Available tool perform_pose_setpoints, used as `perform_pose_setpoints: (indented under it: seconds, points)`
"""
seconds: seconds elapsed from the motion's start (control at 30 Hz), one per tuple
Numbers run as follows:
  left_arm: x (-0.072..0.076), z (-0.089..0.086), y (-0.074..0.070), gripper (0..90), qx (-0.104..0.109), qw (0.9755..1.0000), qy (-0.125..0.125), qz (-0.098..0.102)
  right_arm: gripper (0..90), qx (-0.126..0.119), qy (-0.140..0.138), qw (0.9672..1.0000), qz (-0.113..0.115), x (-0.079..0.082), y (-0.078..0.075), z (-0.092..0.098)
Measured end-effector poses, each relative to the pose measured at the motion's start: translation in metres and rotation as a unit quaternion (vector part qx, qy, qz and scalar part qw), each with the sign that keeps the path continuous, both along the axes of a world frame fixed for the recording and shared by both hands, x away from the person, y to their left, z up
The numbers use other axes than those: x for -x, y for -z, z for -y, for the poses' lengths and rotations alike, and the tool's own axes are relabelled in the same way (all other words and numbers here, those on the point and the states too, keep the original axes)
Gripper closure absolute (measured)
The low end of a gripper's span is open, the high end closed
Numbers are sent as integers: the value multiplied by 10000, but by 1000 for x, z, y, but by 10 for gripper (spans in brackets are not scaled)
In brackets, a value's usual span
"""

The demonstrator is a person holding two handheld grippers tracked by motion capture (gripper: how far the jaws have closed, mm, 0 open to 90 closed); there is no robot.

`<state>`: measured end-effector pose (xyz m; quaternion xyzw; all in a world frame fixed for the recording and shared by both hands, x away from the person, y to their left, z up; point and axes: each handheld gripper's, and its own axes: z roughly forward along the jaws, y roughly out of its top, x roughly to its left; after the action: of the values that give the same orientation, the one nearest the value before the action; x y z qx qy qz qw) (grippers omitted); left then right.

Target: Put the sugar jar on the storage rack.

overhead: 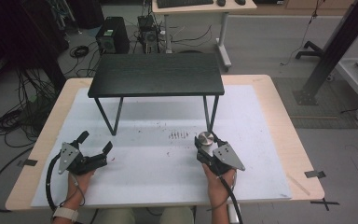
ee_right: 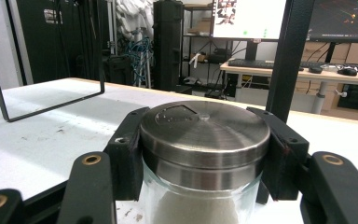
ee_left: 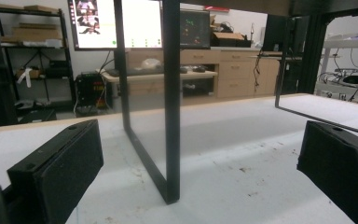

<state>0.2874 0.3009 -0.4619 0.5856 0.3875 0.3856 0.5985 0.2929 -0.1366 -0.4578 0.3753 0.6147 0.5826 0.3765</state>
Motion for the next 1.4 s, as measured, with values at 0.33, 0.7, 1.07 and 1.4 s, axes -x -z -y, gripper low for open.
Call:
perform_pose_setpoints:
  seconds: [0.33,0.7,1.07,1.4]
  points:
    - [0,0,0,2,2,10000,-1,1,430,2,-3,10000,-8,0,0,0]
    - [0,0,0,2,0,10000,-6,-1,431,-52,-2,10000,-24,0,0,0]
    - [0,0,0,2,-1,10000,-6,-2,431,-96,-99,9999,-18,0,-8,-3]
    - [0,0,0,2,5,10000,-6,5,430,-74,-402,9992,40,-7,-18,-29]
